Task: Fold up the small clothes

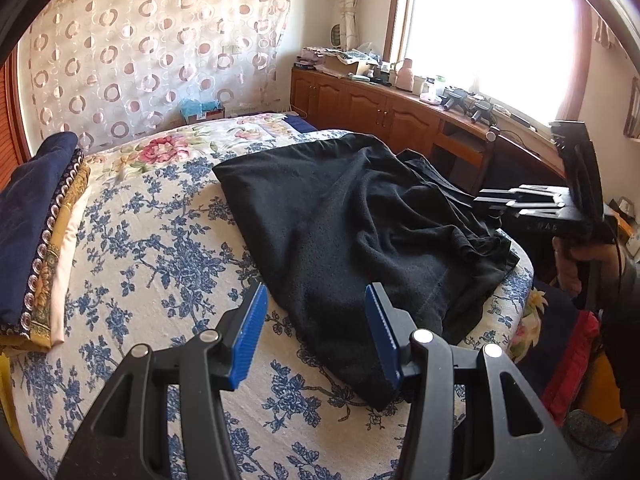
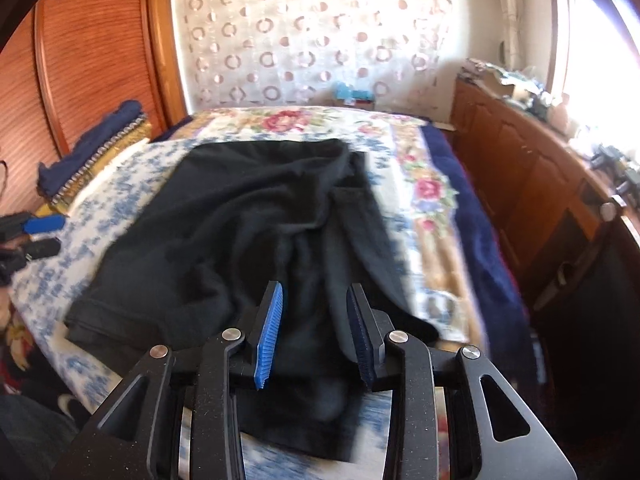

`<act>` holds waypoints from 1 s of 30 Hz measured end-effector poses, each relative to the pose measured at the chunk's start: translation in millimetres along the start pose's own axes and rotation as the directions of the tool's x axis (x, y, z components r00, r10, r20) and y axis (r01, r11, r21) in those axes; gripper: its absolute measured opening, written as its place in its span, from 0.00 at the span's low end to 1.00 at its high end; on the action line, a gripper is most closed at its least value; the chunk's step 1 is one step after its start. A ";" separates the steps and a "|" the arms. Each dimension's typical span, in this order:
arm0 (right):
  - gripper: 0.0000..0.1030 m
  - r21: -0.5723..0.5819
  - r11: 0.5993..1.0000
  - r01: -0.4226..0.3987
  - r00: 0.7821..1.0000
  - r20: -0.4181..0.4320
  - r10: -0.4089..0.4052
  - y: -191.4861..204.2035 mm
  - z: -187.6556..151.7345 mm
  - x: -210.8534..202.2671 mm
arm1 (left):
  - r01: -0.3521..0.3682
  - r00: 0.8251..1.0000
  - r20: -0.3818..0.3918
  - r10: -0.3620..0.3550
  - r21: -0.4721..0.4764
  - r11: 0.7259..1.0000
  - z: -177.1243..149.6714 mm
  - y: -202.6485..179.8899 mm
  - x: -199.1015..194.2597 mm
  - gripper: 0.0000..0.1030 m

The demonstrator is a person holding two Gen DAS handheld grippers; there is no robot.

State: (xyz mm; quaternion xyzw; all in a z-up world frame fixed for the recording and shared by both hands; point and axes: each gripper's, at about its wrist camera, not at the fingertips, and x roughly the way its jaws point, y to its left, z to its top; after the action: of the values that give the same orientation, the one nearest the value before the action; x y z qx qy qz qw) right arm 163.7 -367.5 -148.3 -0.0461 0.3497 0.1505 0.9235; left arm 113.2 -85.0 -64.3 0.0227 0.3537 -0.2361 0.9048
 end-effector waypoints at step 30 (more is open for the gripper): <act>0.01 0.016 0.998 0.054 0.997 0.047 -0.055 -30.3 -6.0 -56.4 | 0.037 0.999 -0.021 -0.037 0.000 0.999 -4.8 -4.5 3.4 0.48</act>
State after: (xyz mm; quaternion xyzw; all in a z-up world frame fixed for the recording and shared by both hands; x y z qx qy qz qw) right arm 129.2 -411.3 -116.2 -0.0455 0.3273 0.1237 0.9357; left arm 110.3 -89.3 -69.6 0.0186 0.3636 -0.2526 0.8964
